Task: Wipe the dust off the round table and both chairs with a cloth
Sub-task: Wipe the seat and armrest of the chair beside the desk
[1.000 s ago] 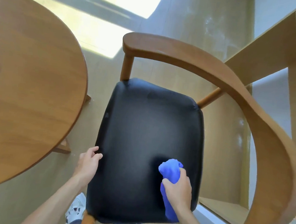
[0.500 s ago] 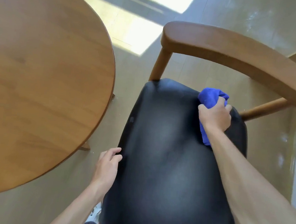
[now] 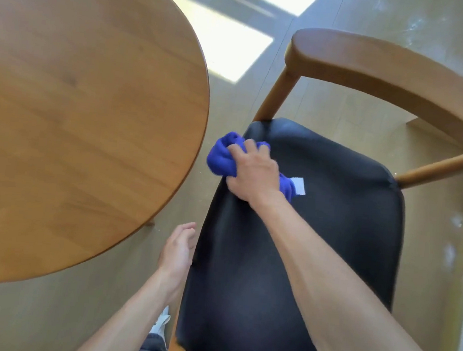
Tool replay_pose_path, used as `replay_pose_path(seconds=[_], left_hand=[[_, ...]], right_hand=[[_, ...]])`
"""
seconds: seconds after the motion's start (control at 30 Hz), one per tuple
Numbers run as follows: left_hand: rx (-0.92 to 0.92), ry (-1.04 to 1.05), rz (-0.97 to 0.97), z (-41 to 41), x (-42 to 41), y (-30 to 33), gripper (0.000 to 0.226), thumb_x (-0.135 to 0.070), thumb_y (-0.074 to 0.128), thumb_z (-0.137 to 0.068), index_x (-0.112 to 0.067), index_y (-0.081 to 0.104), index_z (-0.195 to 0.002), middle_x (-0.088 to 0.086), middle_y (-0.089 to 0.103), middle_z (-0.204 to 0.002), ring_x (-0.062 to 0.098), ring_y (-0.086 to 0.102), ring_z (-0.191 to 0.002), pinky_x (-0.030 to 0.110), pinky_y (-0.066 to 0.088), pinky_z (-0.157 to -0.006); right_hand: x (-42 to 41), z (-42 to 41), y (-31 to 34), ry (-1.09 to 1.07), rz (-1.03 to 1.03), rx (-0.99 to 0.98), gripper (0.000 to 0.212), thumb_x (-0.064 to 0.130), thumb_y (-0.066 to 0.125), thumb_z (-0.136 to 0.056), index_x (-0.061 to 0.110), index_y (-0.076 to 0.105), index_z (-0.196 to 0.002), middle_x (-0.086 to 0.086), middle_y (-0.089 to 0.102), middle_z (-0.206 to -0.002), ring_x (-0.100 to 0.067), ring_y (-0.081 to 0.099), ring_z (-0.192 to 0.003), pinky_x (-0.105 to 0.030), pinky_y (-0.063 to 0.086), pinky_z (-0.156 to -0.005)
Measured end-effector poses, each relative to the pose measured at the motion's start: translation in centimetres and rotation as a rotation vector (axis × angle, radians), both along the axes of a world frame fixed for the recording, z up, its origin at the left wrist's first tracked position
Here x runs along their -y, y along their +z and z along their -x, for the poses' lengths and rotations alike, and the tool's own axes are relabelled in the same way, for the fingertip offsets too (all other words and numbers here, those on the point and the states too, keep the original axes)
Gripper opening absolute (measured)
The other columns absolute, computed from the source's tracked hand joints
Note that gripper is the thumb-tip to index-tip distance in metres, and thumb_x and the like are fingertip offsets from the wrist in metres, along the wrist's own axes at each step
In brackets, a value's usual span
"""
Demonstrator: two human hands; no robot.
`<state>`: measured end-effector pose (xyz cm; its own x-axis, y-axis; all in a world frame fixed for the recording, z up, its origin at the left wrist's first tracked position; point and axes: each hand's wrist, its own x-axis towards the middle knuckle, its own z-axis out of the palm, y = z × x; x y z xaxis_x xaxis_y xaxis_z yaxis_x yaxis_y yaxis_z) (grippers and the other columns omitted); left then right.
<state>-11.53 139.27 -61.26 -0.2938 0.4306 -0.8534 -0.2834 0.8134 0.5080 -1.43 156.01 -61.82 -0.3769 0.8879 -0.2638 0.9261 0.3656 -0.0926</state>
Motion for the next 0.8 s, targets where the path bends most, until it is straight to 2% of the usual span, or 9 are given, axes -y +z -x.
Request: replay_pose_path(seconds=[0.1,0.23,0.37,0.4,0.47,0.53,0.6,0.67,0.8], left_hand=[[-0.031,0.036,0.05,0.8,1.3,0.5,0.033,-0.024,0.034,-0.1,-0.023,0.056,-0.125,0.0,0.052,-0.127,0.021,0.05,-0.119,0.045,0.042,-0.096],[-0.1,0.078,0.073,2.6,3.1,1.0,0.032,-0.023,0.034,-0.099,-0.022,0.058,-0.121,0.003,0.056,-0.128,0.023,0.052,-0.117,0.041,0.04,-0.091],[-0.147,0.109,0.108,4.1,4.1,1.6,0.037,-0.016,0.033,-0.099,-0.012,0.054,-0.13,0.01,0.051,-0.137,0.026,0.048,-0.126,0.042,0.036,-0.101],[-0.158,0.099,0.098,4.3,4.2,1.7,0.038,-0.013,0.033,-0.099,-0.009,0.053,-0.131,0.012,0.05,-0.138,0.027,0.046,-0.128,0.042,0.033,-0.104],[-0.176,0.074,0.073,4.2,3.9,1.8,0.038,-0.009,0.032,-0.099,-0.004,0.052,-0.131,0.014,0.049,-0.138,0.029,0.045,-0.129,0.042,0.032,-0.106],[-0.187,0.036,0.063,3.8,3.3,1.8,0.037,-0.009,0.034,-0.099,-0.005,0.053,-0.13,0.014,0.05,-0.138,0.03,0.046,-0.128,0.042,0.032,-0.105],[-0.184,0.009,0.039,3.2,2.6,1.9,0.036,-0.01,0.035,-0.1,-0.007,0.054,-0.129,0.013,0.05,-0.139,0.031,0.046,-0.128,0.043,0.032,-0.106],[-0.166,-0.02,0.022,2.4,1.9,1.7,0.035,-0.011,0.035,-0.1,-0.009,0.054,-0.129,0.011,0.049,-0.139,0.03,0.045,-0.13,0.044,0.031,-0.108],[-0.151,-0.06,0.002,0.4,0.6,1.1,0.032,-0.012,0.038,-0.1,-0.011,0.057,-0.126,0.007,0.052,-0.136,0.027,0.046,-0.129,0.043,0.031,-0.109]], right_hand=[[4.5,2.4,0.1,0.202,0.067,0.048,0.043,0.021,0.061,-0.073,0.02,0.052,-0.114,-0.007,0.049,-0.118,-0.034,0.043,-0.109,-0.038,0.033,-0.066],[12.3,2.5,0.3,0.31,0.152,0.025,0.039,0.022,0.063,-0.067,0.021,0.055,-0.104,-0.005,0.052,-0.108,-0.031,0.047,-0.098,-0.035,0.03,-0.061],[21.2,0.2,1.5,0.484,0.374,0.044,0.042,0.039,0.074,-0.042,0.032,0.057,-0.079,0.005,0.055,-0.084,-0.02,0.055,-0.074,-0.029,0.028,-0.051],[23.3,-0.4,1.3,0.528,0.363,0.048,0.035,0.04,0.073,-0.045,0.032,0.056,-0.075,0.007,0.053,-0.079,-0.017,0.054,-0.07,-0.027,0.029,-0.05],[25.8,-2.3,0.4,0.541,0.286,0.038,0.012,0.025,0.058,-0.074,0.032,0.053,-0.066,0.01,0.049,-0.068,-0.012,0.05,-0.064,-0.023,0.034,-0.047],[25.1,-4.8,0.1,0.55,0.177,-0.009,0.034,0.01,0.033,-0.084,0.032,0.051,-0.064,0.011,0.048,-0.064,-0.011,0.044,-0.064,-0.02,0.038,-0.051],[21.2,-7.5,0.7,0.53,0.119,-0.067,0.019,0.021,0.054,-0.069,0.035,0.051,-0.082,0.008,0.051,-0.076,-0.015,0.046,-0.067,-0.023,0.039,-0.057],[16.1,-10.8,1.7,0.442,0.066,-0.113,0.042,0.027,0.068,-0.053,0.029,0.054,-0.093,0.004,0.054,-0.083,-0.019,0.048,-0.066,-0.025,0.04,-0.055],[6.2,-17.5,2.6,-0.062,0.002,-0.012,0.044,0.019,0.076,-0.06,0.019,0.067,-0.103,-0.006,0.061,-0.095,-0.03,0.054,-0.075,-0.034,0.05,-0.055]])
